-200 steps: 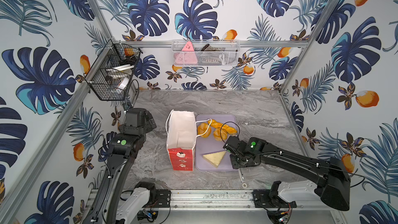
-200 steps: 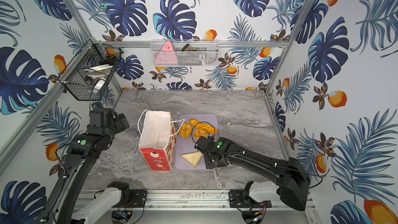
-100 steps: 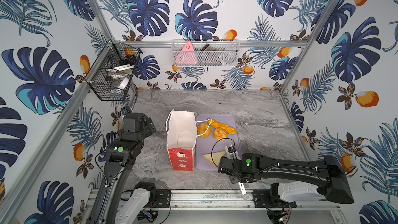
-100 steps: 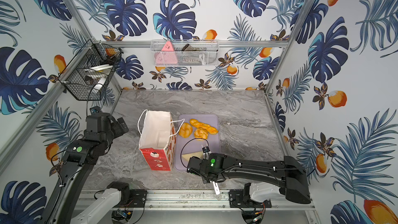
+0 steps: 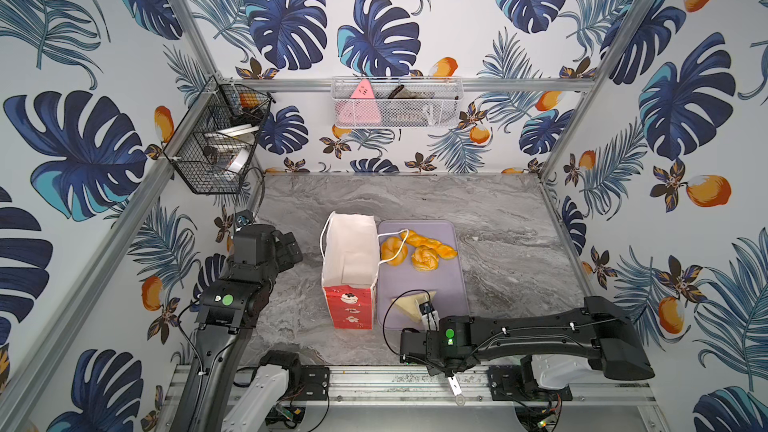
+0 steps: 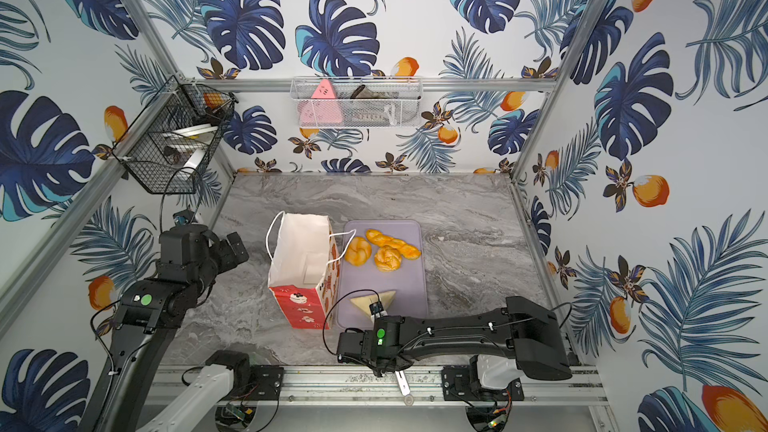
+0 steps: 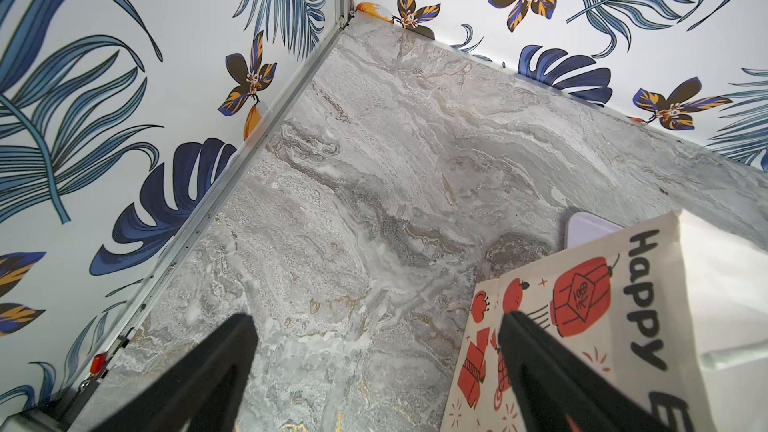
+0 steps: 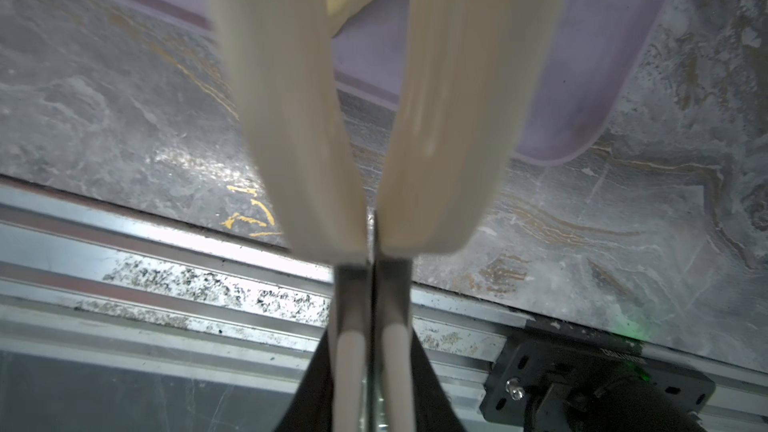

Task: Pack bread into a paper bag
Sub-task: Pick up the fake bread from the plate.

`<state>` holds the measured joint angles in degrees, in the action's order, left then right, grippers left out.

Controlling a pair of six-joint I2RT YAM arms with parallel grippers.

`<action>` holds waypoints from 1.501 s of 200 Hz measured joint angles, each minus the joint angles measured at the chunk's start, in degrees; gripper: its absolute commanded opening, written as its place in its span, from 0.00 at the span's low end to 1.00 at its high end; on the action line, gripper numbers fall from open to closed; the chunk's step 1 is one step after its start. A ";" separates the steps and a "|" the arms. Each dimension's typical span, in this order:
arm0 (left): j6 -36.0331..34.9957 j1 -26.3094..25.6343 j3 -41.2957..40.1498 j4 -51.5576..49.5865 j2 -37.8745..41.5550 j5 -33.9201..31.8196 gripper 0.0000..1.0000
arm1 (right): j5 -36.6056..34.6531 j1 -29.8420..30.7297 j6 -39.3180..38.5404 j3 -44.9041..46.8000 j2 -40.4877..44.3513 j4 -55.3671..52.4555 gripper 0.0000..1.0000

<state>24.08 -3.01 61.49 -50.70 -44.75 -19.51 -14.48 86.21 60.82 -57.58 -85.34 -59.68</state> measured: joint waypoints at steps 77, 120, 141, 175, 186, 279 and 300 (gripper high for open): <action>0.00 0.00 0.85 -0.09 -0.63 0.15 0.99 | -2.62 -0.59 -0.90 -2.38 1.33 -1.73 0.30; 0.00 0.00 0.85 -0.09 -0.76 0.09 0.99 | -5.40 -4.92 -1.53 -1.16 4.76 -3.74 0.37; 0.00 0.00 0.85 -0.09 -1.05 -0.02 0.99 | -6.40 -6.21 -2.01 -1.07 7.82 -3.78 0.37; 0.00 0.00 0.85 -0.09 -1.03 -0.09 0.99 | -8.15 -10.36 -3.63 -1.25 9.97 -4.63 0.36; 0.00 0.00 0.83 -0.09 -1.07 -0.09 0.99 | -8.20 -11.52 -4.55 -1.25 10.01 -4.57 0.37; 0.00 0.00 0.81 -0.09 -1.05 -0.07 0.99 | -8.24 -12.11 -9.01 -3.43 5.88 -1.86 0.37; 0.00 0.00 0.74 -0.09 -1.03 -0.09 0.99 | -8.00 -12.13 -9.01 -2.29 5.84 -1.31 0.37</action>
<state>24.08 -3.01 62.24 -50.78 -45.78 -19.59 -22.48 74.08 51.81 -59.88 -79.50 -60.99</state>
